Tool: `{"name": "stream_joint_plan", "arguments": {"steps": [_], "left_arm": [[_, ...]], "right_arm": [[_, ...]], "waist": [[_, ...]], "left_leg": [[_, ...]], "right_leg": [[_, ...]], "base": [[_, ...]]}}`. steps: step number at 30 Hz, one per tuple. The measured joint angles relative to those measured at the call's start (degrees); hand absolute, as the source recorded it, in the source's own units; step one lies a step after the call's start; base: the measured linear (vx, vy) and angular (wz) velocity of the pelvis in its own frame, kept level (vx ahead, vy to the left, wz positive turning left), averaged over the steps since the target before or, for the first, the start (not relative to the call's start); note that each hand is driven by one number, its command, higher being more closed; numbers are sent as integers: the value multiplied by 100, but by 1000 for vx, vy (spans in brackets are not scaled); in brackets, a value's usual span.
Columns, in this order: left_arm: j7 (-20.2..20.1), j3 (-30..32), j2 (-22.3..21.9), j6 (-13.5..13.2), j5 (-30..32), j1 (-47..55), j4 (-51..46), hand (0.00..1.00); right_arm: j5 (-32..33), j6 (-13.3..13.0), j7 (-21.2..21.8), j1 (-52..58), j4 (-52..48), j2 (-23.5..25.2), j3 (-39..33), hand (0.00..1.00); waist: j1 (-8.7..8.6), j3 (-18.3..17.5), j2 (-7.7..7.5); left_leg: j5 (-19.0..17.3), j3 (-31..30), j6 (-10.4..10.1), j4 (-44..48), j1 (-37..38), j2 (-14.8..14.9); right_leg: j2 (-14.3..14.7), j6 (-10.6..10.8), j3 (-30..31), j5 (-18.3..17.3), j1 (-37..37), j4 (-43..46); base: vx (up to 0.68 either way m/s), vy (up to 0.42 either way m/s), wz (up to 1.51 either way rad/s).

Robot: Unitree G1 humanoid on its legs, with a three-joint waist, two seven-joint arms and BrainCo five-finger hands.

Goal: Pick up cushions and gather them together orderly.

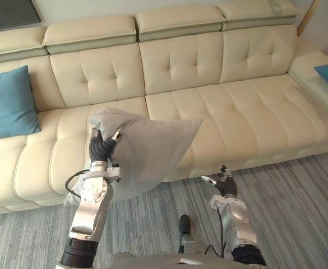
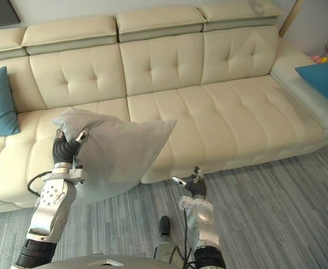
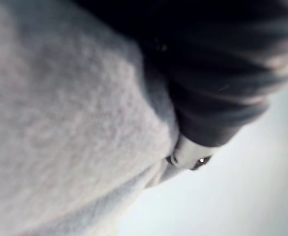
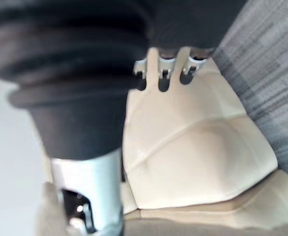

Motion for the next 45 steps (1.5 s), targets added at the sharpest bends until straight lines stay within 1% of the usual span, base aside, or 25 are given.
{"name": "stream_joint_plan", "arguments": {"steps": [3,6,7,11,14,17,21,22,28,30,32,36,41,45], "left_arm": [[-141,-131,138,0,-25,0,-1,100],[-282,-272,162,0,-129,0,-4,100],[-362,-391,190,0,-143,0,-13,100],[-569,-759,258,0,-206,0,-32,100],[-688,-980,257,0,-304,0,-43,100],[-689,-1067,258,0,-398,0,-52,100],[-686,-1173,262,-1,-476,-29,-94,100],[-682,-1244,284,-1,-492,-81,-128,100],[-628,-1420,343,-35,-503,-471,-296,100],[-565,-1389,344,-83,-503,-519,-297,100],[-537,-1280,348,-115,-502,-519,-297,100],[-426,-931,286,-136,-500,-519,-297,100],[-307,-503,148,-192,-443,-518,-330,100],[-228,-252,45,-220,-367,-470,-440,100]], "right_arm": [[-1,4,-98,-125,228,-149,-64,0],[6,7,-110,-234,406,-174,-74,0],[7,49,-106,-305,454,-174,-44,0],[7,91,-48,-578,452,-192,170,0],[11,90,-49,-897,451,-199,437,0],[20,90,-50,-1055,451,-269,559,0],[19,92,-56,-1183,451,-326,855,0],[23,92,-55,-1220,451,-346,987,100],[81,135,-51,-1468,450,-363,1503,100],[157,135,-49,-1530,397,-367,1627,100],[280,135,47,-1539,290,-358,1674,100],[437,134,67,-1540,27,-355,1808,100],[512,135,150,-1535,-108,-352,1818,100],[517,135,276,-1415,-492,-290,1801,100]], "waist": [[-12,-45,-58],[-10,-53,-67],[4,-54,-69],[2,-55,-72],[28,-86,-118],[45,-109,-153],[61,-113,-161],[68,-113,-160],[73,-113,-160],[75,-113,-161],[90,-113,-161],[105,-113,-163],[168,-112,-172],[156,-108,-178]], "left_leg": [[0,-19,21,2,1,-30],[-5,-44,42,6,4,-66],[-6,-52,43,6,3,-69],[-6,-148,44,4,31,-74],[-6,-160,44,5,45,-75],[-6,-164,44,6,55,-74],[-6,-220,44,5,78,-65],[-5,-236,44,6,72,-66],[-1,-290,44,5,39,-53],[-1,-292,44,0,40,-53],[-1,-296,45,-14,57,-53],[0,-310,48,-25,139,-46],[0,-306,48,-17,141,-41],[1,-296,46,-18,150,-29]], "right_leg": [[-35,14,-9,-5,14,11],[-72,32,-19,-20,31,14],[-75,35,-22,-22,32,15],[-75,69,-66,-10,94,16],[-76,77,-78,-3,119,16],[-77,70,-83,-7,132,16],[-79,21,-141,-45,191,14],[-82,15,-153,-49,191,14],[-77,-2,-207,-59,189,14],[-74,34,-208,-30,190,15],[-72,35,-212,-22,204,15],[-60,32,-213,-20,290,17],[-53,7,-201,-38,294,16],[-38,-32,-189,-65,294,16]], "base": [[-28,43,4],[-36,48,4],[-27,30,2],[-16,21,6],[-4,6,2],[0,0,0],[-26,11,7],[-20,3,5],[-12,3,4],[0,0,0],[0,0,0],[0,0,0],[-22,4,0],[-9,0,0]]}}
